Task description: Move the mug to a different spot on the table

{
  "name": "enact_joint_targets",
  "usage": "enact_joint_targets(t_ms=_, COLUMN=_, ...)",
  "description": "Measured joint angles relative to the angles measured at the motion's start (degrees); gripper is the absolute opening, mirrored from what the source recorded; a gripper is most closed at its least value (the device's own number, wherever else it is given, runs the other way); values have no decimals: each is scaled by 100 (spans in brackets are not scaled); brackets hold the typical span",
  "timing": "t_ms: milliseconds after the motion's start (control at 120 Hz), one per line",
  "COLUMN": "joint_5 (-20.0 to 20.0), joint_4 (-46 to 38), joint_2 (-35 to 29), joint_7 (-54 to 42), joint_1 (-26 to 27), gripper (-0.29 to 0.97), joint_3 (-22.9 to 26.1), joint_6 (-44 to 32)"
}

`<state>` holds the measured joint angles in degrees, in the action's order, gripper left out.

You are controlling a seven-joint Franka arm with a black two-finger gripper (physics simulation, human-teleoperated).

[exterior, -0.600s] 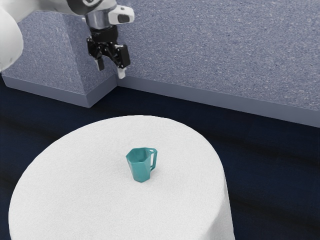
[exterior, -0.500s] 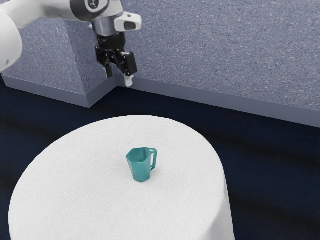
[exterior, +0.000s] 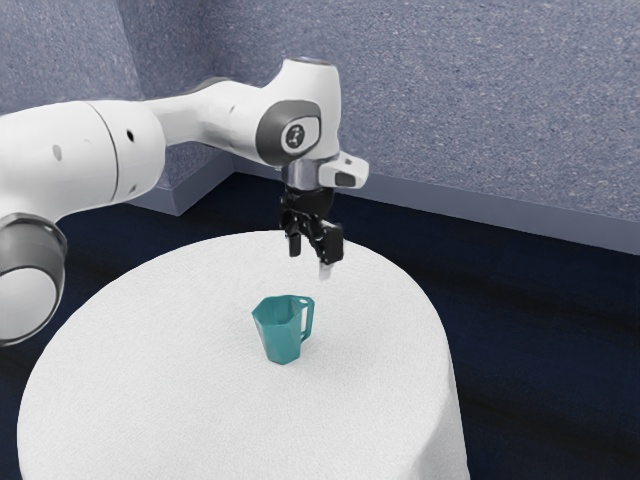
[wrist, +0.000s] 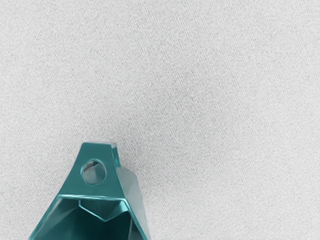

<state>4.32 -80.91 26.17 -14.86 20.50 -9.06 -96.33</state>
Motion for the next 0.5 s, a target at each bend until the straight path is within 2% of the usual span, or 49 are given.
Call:
enact_joint_targets(t_ms=208, joint_5=24, joint_4=-615, joint_2=50, joint_7=-243, joint_1=-2, gripper=68, joint_3=-2, joint_6=-538)
enact_joint_targets(t_ms=500, joint_5=110, joint_4=-1012, joint_2=116, joint_7=-469, joint_1=-10, gripper=68, joint_3=-58, joint_6=-1041)
